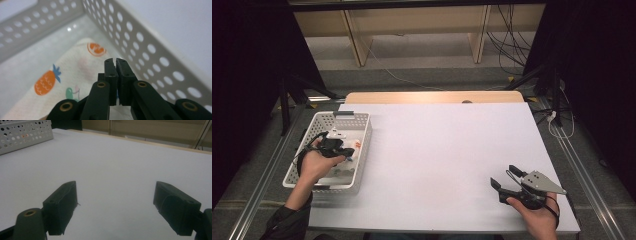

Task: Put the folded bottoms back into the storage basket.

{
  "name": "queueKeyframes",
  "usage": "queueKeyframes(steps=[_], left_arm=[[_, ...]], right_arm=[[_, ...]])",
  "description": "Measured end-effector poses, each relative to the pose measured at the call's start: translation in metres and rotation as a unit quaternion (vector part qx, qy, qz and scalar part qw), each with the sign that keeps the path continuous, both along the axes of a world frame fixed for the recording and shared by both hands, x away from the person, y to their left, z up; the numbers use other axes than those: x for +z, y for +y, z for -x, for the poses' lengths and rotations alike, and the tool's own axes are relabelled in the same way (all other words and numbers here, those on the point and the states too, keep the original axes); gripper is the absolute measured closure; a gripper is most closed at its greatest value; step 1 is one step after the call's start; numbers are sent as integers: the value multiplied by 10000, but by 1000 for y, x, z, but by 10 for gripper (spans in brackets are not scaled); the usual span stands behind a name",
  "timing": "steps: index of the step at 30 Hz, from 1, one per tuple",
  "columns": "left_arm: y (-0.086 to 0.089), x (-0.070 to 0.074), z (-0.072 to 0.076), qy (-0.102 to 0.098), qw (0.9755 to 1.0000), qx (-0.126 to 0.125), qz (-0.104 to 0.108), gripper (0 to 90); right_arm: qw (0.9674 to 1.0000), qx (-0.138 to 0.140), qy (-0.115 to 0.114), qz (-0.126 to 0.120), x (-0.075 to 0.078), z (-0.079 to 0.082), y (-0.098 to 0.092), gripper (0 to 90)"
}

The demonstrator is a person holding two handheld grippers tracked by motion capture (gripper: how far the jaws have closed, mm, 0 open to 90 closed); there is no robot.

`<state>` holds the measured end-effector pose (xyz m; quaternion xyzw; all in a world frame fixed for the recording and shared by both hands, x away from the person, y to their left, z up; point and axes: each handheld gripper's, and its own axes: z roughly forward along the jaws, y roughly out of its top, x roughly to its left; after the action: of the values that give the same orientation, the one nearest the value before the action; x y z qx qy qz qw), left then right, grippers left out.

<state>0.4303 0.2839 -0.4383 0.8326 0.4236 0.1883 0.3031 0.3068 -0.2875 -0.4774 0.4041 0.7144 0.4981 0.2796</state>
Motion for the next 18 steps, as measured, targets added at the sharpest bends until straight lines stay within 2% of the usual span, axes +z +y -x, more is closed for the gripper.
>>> queueKeyframes(steps=[2, 4, 6, 10, 18], left_arm=[[1, 6, 4, -317, 9994, 18, 123, 845], [1, 11, 8, -614, 9979, 38, 223, 806], [1, 14, 11, -811, 9962, 43, 305, 766], [1, 18, 15, -936, 9948, 50, 403, 670], [-3, 24, 20, -1196, 9909, 71, 612, 544]], right_arm=[[10000, -4, 25, 32, 1, 0, 0, 200], [10000, -3, 20, 30, 1, 0, -1, 200], [10000, -1, 12, 33, 1, 1, -1, 200], [10000, -3, 10, 33, 1, 1, 0, 200], [10000, -2, -7, -4, 1, 1, 0, 200]])
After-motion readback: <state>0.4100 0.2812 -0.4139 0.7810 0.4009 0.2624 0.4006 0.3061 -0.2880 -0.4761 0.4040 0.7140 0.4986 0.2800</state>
